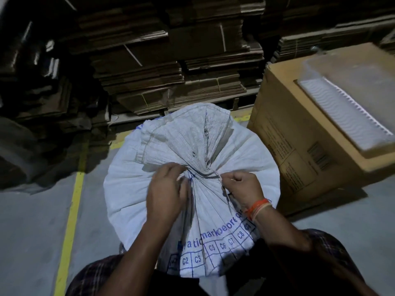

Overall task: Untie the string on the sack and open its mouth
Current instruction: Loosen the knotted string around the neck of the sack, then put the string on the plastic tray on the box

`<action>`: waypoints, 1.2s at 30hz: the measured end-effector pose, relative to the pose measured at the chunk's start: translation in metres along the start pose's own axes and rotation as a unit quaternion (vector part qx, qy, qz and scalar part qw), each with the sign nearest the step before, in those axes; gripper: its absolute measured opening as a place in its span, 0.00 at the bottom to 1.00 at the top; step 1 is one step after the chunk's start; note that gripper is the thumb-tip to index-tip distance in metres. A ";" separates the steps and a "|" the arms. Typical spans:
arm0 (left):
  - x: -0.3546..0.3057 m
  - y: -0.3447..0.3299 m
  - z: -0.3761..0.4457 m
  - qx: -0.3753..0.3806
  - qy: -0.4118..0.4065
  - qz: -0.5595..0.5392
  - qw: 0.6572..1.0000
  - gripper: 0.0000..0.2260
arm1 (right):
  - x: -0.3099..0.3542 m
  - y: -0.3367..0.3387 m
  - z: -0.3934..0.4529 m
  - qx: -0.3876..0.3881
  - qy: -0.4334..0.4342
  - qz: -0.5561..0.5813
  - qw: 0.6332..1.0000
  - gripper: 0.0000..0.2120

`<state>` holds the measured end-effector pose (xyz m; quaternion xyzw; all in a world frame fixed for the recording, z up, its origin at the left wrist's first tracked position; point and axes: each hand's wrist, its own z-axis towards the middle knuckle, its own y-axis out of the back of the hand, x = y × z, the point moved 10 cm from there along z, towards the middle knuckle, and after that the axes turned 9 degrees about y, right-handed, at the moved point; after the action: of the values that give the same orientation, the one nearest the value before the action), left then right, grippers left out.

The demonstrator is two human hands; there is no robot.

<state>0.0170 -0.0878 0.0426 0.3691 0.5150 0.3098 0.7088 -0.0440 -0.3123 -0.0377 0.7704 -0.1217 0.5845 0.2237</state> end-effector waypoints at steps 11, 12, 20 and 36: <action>-0.109 -0.088 -0.005 0.187 -0.242 0.110 0.946 0.15 | -0.006 0.088 -0.089 -0.034 -0.017 0.076 0.996 0.03; -0.110 -0.091 -0.006 0.201 -0.246 0.134 0.939 0.11 | -0.009 0.101 -0.096 -0.048 -0.015 0.078 0.996 0.05; -0.120 -0.058 -0.019 0.268 -0.165 -0.014 0.949 0.10 | 0.000 0.147 -0.122 -0.087 0.034 0.084 0.992 0.06; -0.153 -0.011 -0.014 0.415 -0.094 -0.301 0.853 0.16 | 0.058 0.172 -0.114 -0.135 0.097 0.030 0.986 0.04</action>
<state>-0.0379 -0.2159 0.1072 0.4837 0.6122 -0.1974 0.5936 -0.2012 -0.4018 0.0775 0.6685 -0.2005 0.6413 0.3189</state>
